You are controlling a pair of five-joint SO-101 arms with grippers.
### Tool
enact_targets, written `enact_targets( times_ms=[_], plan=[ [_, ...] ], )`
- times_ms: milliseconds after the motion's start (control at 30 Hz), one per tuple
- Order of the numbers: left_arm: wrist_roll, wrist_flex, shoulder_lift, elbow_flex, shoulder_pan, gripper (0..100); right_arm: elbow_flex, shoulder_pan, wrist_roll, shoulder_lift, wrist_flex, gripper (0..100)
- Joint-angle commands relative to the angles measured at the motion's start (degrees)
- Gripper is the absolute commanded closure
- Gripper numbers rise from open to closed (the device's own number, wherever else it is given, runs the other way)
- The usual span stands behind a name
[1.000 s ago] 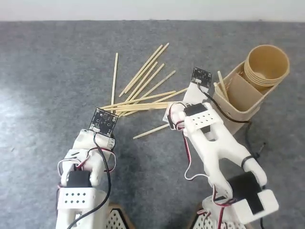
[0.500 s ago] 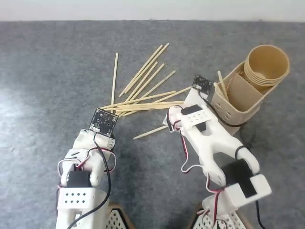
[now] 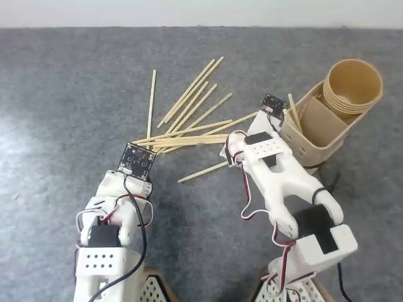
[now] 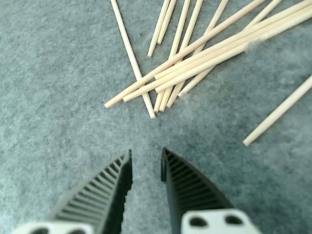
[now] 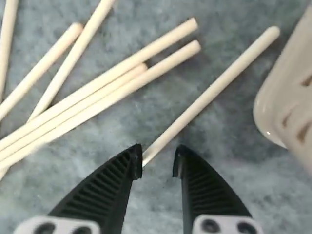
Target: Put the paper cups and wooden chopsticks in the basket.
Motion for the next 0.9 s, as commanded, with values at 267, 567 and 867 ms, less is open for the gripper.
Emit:
enact_targets(
  times_ms=[267, 567, 867],
  plan=[
    [0.4, -1.2, -0.4, -0.3, -0.1, 90, -4.0, 1.9, -0.4, 2.4, -4.4, 88.0],
    [0.4, -1.2, -0.4, -0.3, -0.1, 90, -14.4, 1.7, -0.7, 11.8, 6.1, 96.9],
    [0.4, -1.2, -0.4, -0.3, -0.1, 90, -18.3, 2.4, -0.4, 13.3, 13.8, 99.1]
  ],
)
